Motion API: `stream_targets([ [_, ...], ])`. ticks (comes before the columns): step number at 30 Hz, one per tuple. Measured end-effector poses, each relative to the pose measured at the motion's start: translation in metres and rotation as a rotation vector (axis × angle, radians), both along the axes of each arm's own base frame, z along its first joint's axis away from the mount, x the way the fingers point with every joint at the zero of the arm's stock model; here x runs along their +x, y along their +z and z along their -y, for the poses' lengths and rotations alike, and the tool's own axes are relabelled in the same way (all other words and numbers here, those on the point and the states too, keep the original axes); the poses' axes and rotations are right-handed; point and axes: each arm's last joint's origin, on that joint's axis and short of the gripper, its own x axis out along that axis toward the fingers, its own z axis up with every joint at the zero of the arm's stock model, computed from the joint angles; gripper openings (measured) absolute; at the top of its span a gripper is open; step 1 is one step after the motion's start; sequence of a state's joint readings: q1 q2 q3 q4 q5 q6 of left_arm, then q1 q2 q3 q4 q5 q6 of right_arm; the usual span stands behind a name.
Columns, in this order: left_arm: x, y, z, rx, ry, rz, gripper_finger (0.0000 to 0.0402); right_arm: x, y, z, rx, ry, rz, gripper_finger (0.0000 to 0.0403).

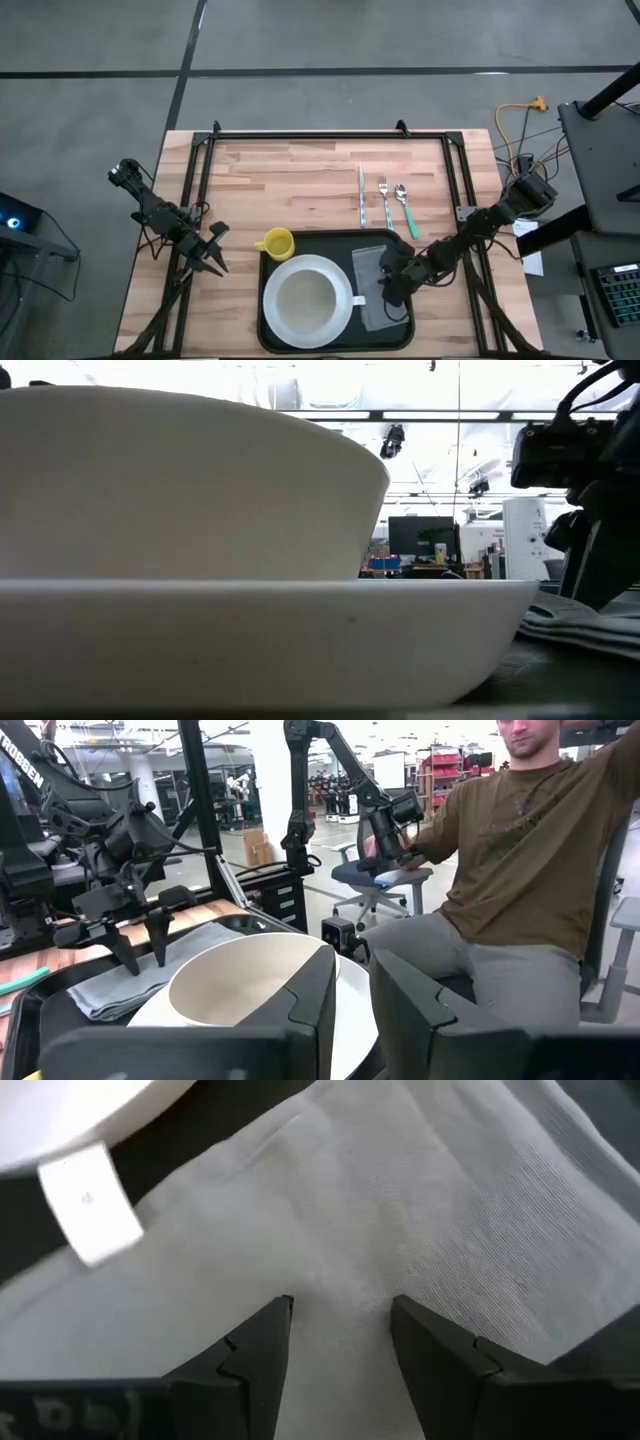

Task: Set up tray
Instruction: Put the gray napkin on the black serving tray to the right of the white plate

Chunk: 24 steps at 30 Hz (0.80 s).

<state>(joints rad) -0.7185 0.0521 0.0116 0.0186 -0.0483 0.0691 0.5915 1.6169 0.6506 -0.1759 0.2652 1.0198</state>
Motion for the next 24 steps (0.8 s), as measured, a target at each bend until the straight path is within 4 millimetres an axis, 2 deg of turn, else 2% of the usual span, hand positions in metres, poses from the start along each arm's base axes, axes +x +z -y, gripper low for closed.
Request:
stream_targets([
  [8,0.000,0.000,0.000,0.000,0.000,0.000,0.0048,0.000,0.000,0.001,0.030,-0.093,0.011,0.0166],
  [12,0.000,0.000,0.000,0.000,0.000,0.000,0.0048,0.001,0.003,0.000,-0.044,0.019,0.013,0.0166],
  [17,0.000,0.000,0.000,-0.001,0.000,0.000,0.0048,0.009,0.014,-0.006,-0.163,0.257,0.042,0.0166],
  [24,0.000,0.000,0.000,0.000,0.000,0.000,0.0048,0.014,0.022,-0.013,-0.238,0.409,0.087,0.0166],
])
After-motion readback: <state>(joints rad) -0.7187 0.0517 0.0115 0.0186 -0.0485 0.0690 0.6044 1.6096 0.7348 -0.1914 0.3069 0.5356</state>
